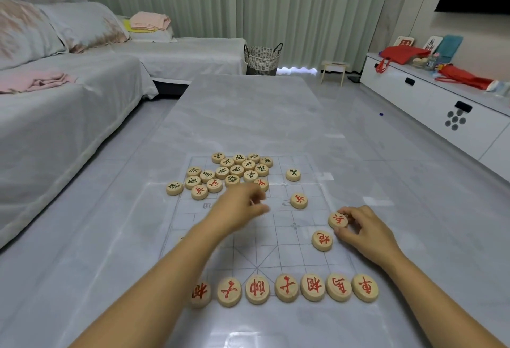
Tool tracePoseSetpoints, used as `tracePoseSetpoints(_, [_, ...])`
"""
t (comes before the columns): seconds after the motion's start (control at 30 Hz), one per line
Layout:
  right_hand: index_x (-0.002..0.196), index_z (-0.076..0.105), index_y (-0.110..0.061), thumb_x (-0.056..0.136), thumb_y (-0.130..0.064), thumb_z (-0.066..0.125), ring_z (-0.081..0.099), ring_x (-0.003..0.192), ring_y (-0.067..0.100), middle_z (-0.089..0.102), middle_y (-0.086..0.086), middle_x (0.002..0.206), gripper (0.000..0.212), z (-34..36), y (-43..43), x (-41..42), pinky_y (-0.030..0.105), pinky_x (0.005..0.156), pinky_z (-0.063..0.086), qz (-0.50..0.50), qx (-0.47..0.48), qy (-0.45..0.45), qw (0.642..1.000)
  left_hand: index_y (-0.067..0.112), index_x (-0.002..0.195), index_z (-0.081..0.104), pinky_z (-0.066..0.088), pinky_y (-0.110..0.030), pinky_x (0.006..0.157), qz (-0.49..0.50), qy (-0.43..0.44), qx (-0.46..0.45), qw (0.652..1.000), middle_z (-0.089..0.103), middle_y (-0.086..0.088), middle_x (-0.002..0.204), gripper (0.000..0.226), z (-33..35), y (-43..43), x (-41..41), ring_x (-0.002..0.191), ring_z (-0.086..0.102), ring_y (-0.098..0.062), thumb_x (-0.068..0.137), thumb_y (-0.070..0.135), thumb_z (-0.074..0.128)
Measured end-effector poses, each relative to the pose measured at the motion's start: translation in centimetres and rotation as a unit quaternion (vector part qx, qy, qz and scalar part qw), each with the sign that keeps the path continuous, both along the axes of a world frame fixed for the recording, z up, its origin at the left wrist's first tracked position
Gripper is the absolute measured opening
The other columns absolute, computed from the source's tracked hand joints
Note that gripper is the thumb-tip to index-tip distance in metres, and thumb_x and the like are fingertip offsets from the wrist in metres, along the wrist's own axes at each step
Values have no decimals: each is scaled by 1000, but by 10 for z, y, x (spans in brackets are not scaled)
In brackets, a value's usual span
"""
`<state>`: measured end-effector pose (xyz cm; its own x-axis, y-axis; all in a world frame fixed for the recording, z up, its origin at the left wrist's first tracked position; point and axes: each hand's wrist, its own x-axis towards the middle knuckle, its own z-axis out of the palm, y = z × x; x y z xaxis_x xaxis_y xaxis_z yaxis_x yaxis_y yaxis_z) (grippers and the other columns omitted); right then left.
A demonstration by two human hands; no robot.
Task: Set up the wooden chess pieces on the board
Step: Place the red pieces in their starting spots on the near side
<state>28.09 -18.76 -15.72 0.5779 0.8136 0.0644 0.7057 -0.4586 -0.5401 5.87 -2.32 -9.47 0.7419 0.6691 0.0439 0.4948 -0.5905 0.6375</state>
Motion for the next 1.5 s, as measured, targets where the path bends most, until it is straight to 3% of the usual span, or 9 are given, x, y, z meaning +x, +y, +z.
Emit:
tracePoseSetpoints(0.13, [125,51,-28,82,-33,63,48,94,10,48,-6,105,45,-3,-3,1,23,75,35,9,7,-6,1000,15,122,51,45,-35,90,-15,69,-24,997,55,-7,121,42,-17,0,56,105,54,-22,84,26,63])
tracePoseSetpoints(0.3, [112,53,-26,77,-44,68,54,94,11,52,-8,102,41,-3,-1,2,25,73,38,-5,40,0,999,23,139,36,32,-40,104,-98,124,71,985,34,-4,146,53,-32,9,86,128,33,-28,89,10,50])
tracePoseSetpoints(0.47, [111,59,-30,79,-41,67,51,89,8,52,-8,99,35,-5,-3,5,23,72,38,10,45,4,999,20,130,46,38,-38,92,-117,137,95,979,48,-10,126,40,-37,10,81,116,43,-30,90,15,50])
tracePoseSetpoints(0.67, [112,58,-32,80,-41,66,52,89,12,52,-7,98,35,-6,-2,2,25,73,39,5,40,-4,999,22,139,31,36,-40,98,-126,122,112,978,37,-4,145,58,-29,8,81,127,35,-26,86,-1,42])
tracePoseSetpoints(0.73, [112,58,-32,79,-42,66,52,90,12,53,-8,98,35,-5,-3,2,26,74,41,2,40,1,999,23,133,39,39,-42,96,-176,162,132,962,42,-2,142,57,-30,7,88,123,39,-28,84,-6,38])
tracePoseSetpoints(0.87, [112,58,-32,79,-43,65,52,90,11,52,-9,98,35,-5,-3,3,25,75,42,6,39,3,999,12,113,56,44,-39,83,-149,151,101,972,54,-10,115,24,-29,4,88,105,51,-31,89,12,52])
tracePoseSetpoints(0.97, [113,58,-32,80,-43,65,52,90,11,52,-8,98,35,-5,-3,3,26,75,42,8,36,3,999,13,121,53,44,-34,85,-127,129,45,982,51,-8,118,39,-30,-1,69,104,52,-25,84,23,64])
tracePoseSetpoints(1.1, [113,58,-30,80,-42,64,51,91,11,52,-7,100,36,-3,-4,0,24,73,39,6,39,5,999,15,113,55,47,-33,86,-99,93,-3,991,53,-5,115,43,-36,-12,48,100,53,-21,75,24,73])
tracePoseSetpoints(1.5, [114,59,-31,80,-40,65,49,85,7,52,-8,95,35,-2,-4,0,14,65,36,13,41,13,999,16,110,52,48,-36,86,-45,81,-14,996,52,-4,114,44,-39,-22,51,99,54,-22,75,30,73])
